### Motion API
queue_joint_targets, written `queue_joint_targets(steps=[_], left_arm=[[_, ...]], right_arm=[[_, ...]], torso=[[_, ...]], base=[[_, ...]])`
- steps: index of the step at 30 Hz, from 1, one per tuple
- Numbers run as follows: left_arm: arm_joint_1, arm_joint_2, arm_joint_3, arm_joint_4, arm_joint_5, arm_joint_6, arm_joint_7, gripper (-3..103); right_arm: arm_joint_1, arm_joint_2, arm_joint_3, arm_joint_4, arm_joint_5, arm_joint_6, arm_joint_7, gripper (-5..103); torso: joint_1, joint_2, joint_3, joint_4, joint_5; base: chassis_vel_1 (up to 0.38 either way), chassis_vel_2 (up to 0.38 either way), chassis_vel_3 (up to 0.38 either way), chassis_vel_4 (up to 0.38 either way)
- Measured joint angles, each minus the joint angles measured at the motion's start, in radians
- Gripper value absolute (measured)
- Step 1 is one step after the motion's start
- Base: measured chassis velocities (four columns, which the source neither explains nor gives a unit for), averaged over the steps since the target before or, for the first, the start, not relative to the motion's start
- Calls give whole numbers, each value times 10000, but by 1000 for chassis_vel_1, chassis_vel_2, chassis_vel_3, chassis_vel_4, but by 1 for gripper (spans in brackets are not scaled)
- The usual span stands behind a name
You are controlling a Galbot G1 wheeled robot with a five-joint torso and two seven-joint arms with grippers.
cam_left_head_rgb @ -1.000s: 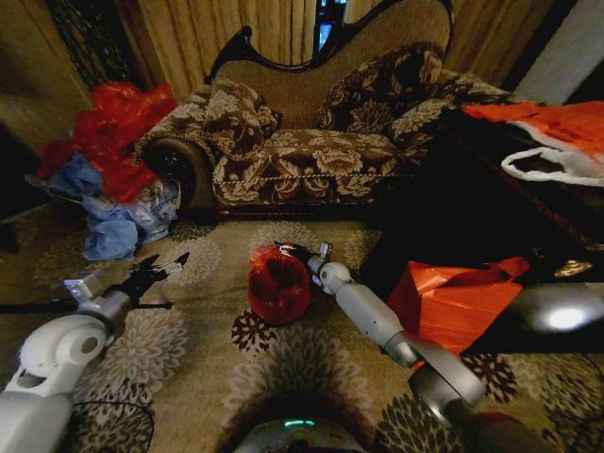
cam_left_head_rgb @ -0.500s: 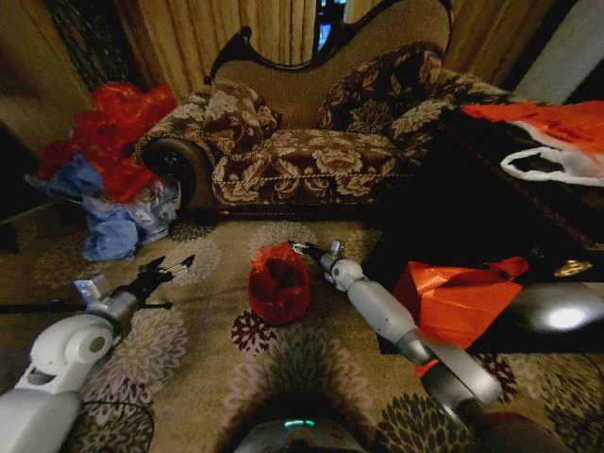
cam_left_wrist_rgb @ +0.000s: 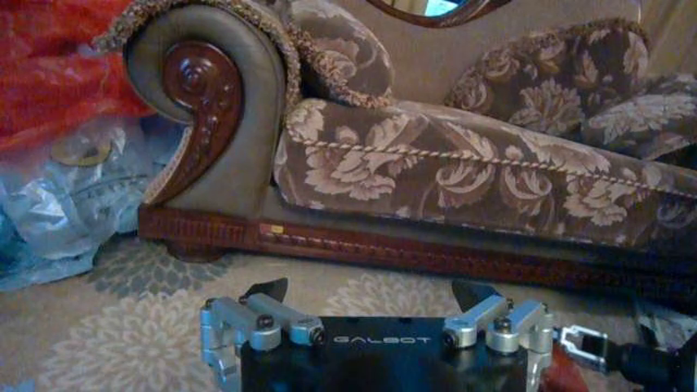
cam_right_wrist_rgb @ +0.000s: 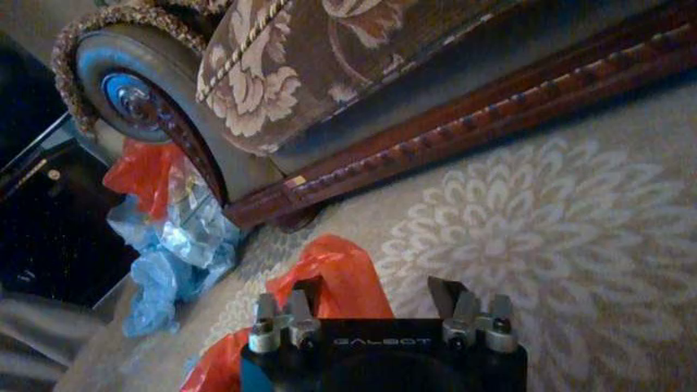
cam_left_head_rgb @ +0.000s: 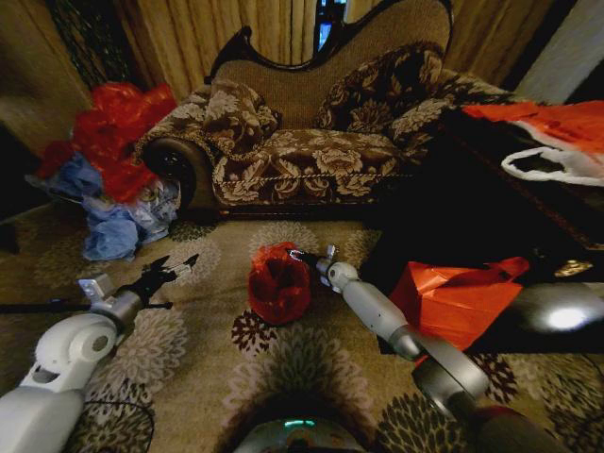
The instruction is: Place a garbage bag over the trash bin.
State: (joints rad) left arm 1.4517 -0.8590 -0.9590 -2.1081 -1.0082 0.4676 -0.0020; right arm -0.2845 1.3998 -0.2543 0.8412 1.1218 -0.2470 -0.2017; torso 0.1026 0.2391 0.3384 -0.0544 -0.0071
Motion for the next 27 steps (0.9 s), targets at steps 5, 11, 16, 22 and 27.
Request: queue_joint_targets(steps=[5, 11, 16, 22, 27], left_arm=[[-7, -22, 1, -1, 1, -3, 7, 100], [7, -126, 17, 15, 5, -71, 26, 100], [-42, -168, 60, 143, 20, -124, 61, 100], [-161, -198, 123, 267, 51, -248, 275, 100], [-198, -258, 231, 327, 148, -378, 449, 100]], right_arm=[[69, 5, -78, -157, -49, 26, -31, 52], [94, 180, -177, -447, -381, 238, 4, 25], [143, 256, -276, -521, -588, 322, 156, 4], [280, 207, -632, -517, -801, 372, 693, 0], [396, 238, -791, -877, -1304, 376, 690, 0]], torso=[[0, 0, 0, -1, 0], [0, 0, 0, -1, 1], [0, 0, 0, 0, 0], [0, 0, 0, -1, 1], [0, 0, 0, 0, 0]], base=[[0, 0, 0, 0], [0, 0, 0, 0], [0, 0, 0, 0], [0, 0, 0, 0], [0, 0, 0, 0]])
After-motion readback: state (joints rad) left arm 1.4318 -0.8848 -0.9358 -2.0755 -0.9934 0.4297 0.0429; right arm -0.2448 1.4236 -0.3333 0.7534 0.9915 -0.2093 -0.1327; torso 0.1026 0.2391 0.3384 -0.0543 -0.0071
